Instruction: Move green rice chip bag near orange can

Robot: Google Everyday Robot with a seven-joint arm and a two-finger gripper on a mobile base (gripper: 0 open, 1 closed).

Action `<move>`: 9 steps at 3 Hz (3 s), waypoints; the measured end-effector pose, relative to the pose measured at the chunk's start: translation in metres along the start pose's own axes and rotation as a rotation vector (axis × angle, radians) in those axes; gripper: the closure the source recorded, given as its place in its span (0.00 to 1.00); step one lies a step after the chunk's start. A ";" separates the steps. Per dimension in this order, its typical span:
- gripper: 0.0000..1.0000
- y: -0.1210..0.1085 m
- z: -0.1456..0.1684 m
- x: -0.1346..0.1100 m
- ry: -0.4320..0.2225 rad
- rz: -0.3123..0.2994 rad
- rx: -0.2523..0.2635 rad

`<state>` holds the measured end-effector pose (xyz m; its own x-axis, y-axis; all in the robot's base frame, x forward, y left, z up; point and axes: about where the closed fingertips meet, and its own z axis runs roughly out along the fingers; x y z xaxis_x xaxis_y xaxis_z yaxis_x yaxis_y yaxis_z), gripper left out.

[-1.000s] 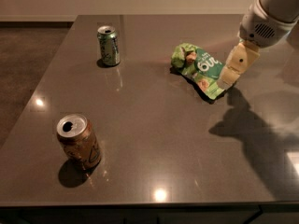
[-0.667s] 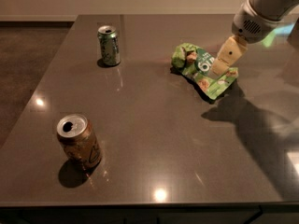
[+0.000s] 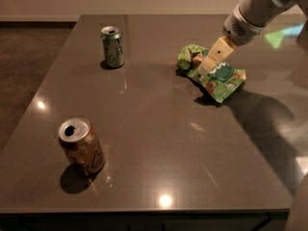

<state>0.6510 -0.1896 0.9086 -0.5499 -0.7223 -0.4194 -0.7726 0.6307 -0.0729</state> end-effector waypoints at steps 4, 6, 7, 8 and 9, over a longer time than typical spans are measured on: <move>0.42 0.006 0.028 -0.009 -0.026 0.024 -0.027; 0.96 0.045 0.006 -0.021 -0.071 -0.075 -0.050; 1.00 0.074 -0.008 -0.031 -0.104 -0.149 -0.081; 1.00 0.115 -0.019 -0.046 -0.146 -0.241 -0.143; 1.00 0.160 -0.027 -0.061 -0.181 -0.340 -0.213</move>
Offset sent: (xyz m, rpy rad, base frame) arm 0.0098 0.0153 -0.0223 0.0478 0.0108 -0.0254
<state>0.5519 -0.0521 0.9474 -0.2034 -0.8054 -0.5567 -0.9587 0.2793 -0.0537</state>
